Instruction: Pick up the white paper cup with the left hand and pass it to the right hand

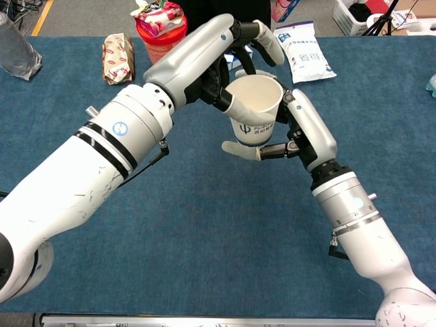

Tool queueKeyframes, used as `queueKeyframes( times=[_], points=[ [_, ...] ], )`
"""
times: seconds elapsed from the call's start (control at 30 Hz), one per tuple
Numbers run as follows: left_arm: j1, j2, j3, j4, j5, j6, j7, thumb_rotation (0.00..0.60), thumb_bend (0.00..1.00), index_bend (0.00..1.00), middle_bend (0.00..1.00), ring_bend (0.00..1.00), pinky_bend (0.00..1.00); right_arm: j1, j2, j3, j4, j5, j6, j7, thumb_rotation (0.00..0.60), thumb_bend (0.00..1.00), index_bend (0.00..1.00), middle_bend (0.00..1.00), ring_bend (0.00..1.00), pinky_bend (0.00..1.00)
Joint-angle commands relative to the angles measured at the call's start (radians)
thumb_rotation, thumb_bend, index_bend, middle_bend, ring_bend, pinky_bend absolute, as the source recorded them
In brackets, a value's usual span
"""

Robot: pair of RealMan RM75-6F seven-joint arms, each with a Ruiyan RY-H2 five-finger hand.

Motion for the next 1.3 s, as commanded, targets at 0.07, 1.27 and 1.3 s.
queueKeyframes(
  times=[0.07, 1.27, 1.3],
  points=[
    [0.001, -0.002, 0.000, 0.000, 0.000, -0.002, 0.000, 0.600, 0.02, 0.36, 0.33, 0.39, 0.63, -0.002, -0.003, -0.001, 0.002, 0.005, -0.001, -0.001, 0.600, 0.00, 0.30, 0.42, 0.47, 0.55],
    [0.010, -0.010, 0.011, 0.001, 0.024, -0.035, -0.029, 0.600, 0.02, 0.31, 0.29, 0.38, 0.63, -0.018, -0.012, 0.003, 0.006, 0.031, -0.005, 0.001, 0.600, 0.00, 0.54, 0.63, 0.63, 0.58],
    [0.011, -0.009, 0.011, 0.001, 0.025, -0.036, -0.031, 0.600, 0.02, 0.29, 0.27, 0.38, 0.63, -0.018, -0.012, 0.003, 0.007, 0.031, -0.005, 0.001, 0.600, 0.00, 0.54, 0.63, 0.63, 0.58]
  ],
)
